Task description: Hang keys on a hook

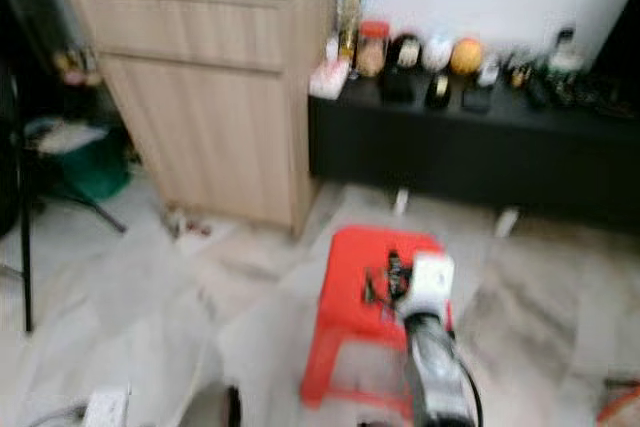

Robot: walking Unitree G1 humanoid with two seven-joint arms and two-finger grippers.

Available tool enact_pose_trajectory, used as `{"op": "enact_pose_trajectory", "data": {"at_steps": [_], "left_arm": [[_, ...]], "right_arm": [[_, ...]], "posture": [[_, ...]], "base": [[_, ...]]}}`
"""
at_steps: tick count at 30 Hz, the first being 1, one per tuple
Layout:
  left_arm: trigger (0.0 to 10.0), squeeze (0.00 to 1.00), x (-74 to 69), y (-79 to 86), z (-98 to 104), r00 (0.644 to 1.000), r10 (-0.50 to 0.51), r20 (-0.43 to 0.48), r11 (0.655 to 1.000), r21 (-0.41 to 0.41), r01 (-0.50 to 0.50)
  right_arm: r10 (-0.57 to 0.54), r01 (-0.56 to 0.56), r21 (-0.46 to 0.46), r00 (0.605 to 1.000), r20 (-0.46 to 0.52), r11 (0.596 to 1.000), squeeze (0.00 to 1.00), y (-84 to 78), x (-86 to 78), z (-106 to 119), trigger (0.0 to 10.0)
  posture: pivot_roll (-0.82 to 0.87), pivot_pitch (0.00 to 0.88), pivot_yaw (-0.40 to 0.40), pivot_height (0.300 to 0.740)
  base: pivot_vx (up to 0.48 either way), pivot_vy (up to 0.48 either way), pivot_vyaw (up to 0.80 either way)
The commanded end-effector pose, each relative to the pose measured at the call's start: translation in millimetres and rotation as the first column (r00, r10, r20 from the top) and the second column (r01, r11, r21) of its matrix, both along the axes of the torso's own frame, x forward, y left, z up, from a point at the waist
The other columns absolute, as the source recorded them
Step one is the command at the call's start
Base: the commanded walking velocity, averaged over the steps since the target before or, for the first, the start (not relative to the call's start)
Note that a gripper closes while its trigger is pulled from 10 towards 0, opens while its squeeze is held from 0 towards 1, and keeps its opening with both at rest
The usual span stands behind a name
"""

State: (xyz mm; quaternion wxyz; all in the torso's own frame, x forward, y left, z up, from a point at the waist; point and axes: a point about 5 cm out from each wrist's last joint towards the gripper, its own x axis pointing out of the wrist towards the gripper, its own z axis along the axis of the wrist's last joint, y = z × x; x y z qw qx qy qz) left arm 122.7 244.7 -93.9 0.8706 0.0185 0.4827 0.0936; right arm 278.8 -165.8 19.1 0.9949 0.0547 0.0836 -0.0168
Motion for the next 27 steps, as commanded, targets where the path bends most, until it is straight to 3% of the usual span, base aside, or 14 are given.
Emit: {"op": "enact_pose_trajectory", "data": {"at_steps": [1, 13, 18, 27], "left_arm": [[10.0, 0.00, 12.8, 7.4, 6.5, 0.999, 0.009, 0.038, 1.000, 0.010, -0.009], [10.0, 0.00, 14.8, 1.4, 5.1, 1.000, -0.014, 0.026, 1.000, -0.010, 0.014], [10.0, 0.00, 14.9, 1.4, 5.1, 1.000, -0.014, 0.027, 1.000, -0.013, 0.014], [10.0, 0.00, 12.7, 1.3, 4.5, 0.999, -0.033, 0.022, 0.999, -0.017, 0.034]], "right_arm": [[0.003, -0.003, 0.011, 1.000, 0.002, 1.000, 0.00, 1.6, 2.6, 2.0, 10.0], [0.050, -0.051, -0.018, 0.998, -0.046, 0.999, 0.00, 4.1, -0.2, -4.6, 10.0], [0.048, -0.051, -0.040, 0.997, -0.065, 0.998, 0.00, 3.0, -2.0, -7.4, 10.0], [0.050, -0.052, -0.022, 0.996, -0.078, 0.998, 0.00, 4.9, -0.6, -8.7, 10.0]], "posture": [[-0.01, 0.000, -0.022, 0.632], [-0.01, 0.000, -0.020, 0.632], [-0.01, 0.000, -0.021, 0.632], [-0.01, 0.000, -0.014, 0.632]], "base": [[0.000, 0.000, 0.00], [0.000, 0.000, 0.00], [0.247, 0.000, 0.44], [0.261, 0.000, 0.00]]}}
